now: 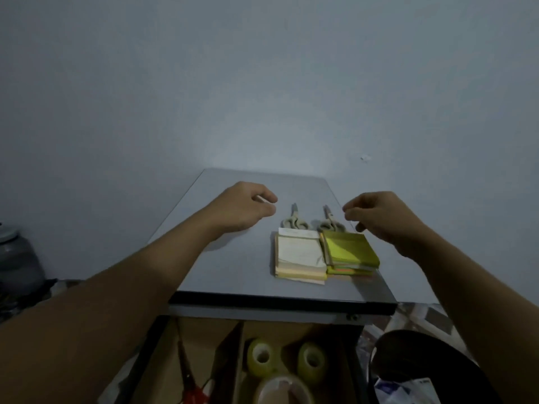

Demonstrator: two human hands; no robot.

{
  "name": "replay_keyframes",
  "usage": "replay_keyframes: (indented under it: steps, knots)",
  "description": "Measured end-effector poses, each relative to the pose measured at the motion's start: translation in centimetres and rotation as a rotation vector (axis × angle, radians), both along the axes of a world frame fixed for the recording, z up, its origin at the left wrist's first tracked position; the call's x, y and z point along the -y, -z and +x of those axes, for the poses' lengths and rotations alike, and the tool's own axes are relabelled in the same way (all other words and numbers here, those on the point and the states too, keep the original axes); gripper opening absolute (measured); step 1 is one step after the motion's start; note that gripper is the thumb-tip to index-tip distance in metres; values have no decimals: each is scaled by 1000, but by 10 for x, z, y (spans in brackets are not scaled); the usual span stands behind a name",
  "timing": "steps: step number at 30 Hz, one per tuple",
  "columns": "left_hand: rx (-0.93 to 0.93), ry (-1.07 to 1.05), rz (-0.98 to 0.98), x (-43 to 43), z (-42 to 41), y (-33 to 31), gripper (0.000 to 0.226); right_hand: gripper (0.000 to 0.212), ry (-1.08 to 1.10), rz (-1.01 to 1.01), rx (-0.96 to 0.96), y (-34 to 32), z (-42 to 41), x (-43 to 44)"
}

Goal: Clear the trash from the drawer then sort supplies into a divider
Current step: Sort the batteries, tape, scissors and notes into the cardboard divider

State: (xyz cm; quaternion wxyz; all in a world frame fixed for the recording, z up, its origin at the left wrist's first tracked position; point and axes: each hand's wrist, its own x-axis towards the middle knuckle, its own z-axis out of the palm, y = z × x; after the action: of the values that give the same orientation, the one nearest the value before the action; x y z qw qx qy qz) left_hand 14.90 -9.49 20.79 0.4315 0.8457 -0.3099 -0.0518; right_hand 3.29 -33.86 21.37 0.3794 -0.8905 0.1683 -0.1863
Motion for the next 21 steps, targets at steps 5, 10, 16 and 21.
replay_keyframes:
  steps: [5, 10, 16, 21]
  knots:
    - [-14, 15, 112, 59, 38, 21, 31, 28, 52, -175, -221, 18, 46, 21]
    - [66, 63, 353, 96, 57, 27, 54, 57, 60, -242, -293, 21, 64, 19]
    - [144, 37, 387, 91, 66, 28, 52, 44, 83, -271, -294, 27, 65, 31]
    - [259, 56, 468, 71, 66, 27, 39, 33, 72, -301, -293, 28, 60, 43]
